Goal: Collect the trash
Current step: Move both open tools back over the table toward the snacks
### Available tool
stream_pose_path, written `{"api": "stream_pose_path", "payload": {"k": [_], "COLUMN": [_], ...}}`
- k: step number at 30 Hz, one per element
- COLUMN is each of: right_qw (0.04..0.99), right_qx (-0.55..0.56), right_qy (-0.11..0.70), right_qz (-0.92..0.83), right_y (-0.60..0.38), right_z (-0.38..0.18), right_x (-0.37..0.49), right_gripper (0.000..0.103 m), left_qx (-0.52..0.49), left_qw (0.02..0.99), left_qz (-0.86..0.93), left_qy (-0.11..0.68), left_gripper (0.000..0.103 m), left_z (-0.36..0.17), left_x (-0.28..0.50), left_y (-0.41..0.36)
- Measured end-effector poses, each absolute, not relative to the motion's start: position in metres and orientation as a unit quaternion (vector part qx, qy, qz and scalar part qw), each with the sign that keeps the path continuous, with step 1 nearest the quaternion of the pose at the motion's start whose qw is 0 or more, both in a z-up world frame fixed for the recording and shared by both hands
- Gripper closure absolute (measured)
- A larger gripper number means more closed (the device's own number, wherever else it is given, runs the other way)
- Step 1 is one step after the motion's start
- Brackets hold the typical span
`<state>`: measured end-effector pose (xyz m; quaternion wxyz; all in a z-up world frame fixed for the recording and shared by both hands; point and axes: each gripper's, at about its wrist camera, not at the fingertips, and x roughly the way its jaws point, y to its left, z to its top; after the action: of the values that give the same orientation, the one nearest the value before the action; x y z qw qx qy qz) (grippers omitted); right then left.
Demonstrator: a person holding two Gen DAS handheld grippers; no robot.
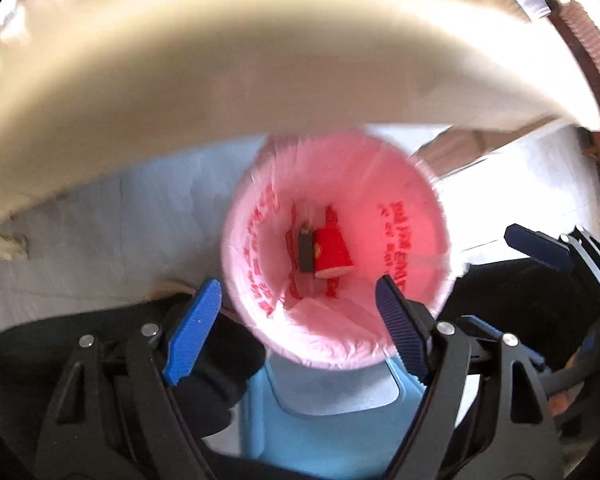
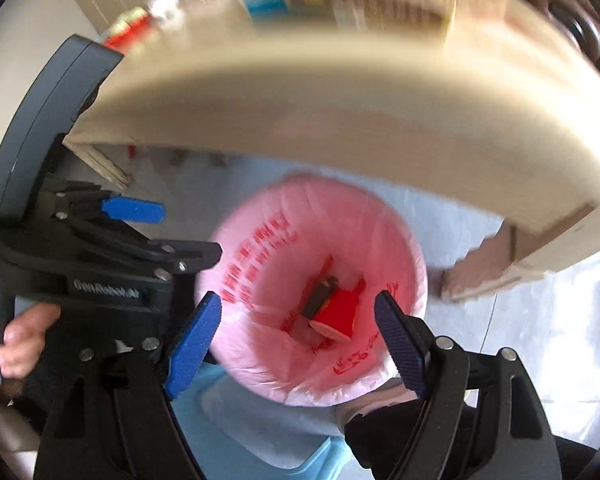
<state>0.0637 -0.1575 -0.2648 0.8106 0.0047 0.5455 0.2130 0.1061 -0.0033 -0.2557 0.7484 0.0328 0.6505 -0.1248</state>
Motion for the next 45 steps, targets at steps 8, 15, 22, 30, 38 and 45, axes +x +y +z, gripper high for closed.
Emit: {"api": "stream_pose_path", "payload": {"k": [8,15,22,30,38,45], "right_qw": [0.874,0.903,0.906,0.884,0.848,0.798], "right_qx": [0.015,0.007,-0.096,-0.142,-0.189,-0.260], "right_qy": [0.418,0.338,0.326,0.337,0.364,0.414], "right_qz": [0.249,0.265,0.253,0.290,0.334,0.354], "right_y": [-0.186,-0.218,-0.226,-0.232,-0.221,-0.198], "right_z": [-0.101,0.018,0.091,0.124,0.101,0.040], "right_x": [0.040,0.063,0.112,0.165,0.208,0.242], "right_gripper": [0.007,0.007,0.007,0.007,0.007,0.007], "left_qx": [0.062,0.102,0.210,0.282,0.337,0.372], "left_qw": [0.803,0.799,0.787,0.767,0.726,0.681], "left_qz": [-0.165,-0.249,-0.267,-0.334,-0.355,-0.354], "left_qy": [0.569,0.537,0.515,0.470,0.483,0.522], "left_gripper": [0.012,0.011,0.011,0.011,0.011,0.011], "left_z": [-0.097,0.014,0.060,0.093,0.061,-0.007], "left_x": [0.107,0.131,0.169,0.217,0.270,0.311], "left_y": [0.033,0.031,0.017,-0.001,-0.029,-0.049]}}
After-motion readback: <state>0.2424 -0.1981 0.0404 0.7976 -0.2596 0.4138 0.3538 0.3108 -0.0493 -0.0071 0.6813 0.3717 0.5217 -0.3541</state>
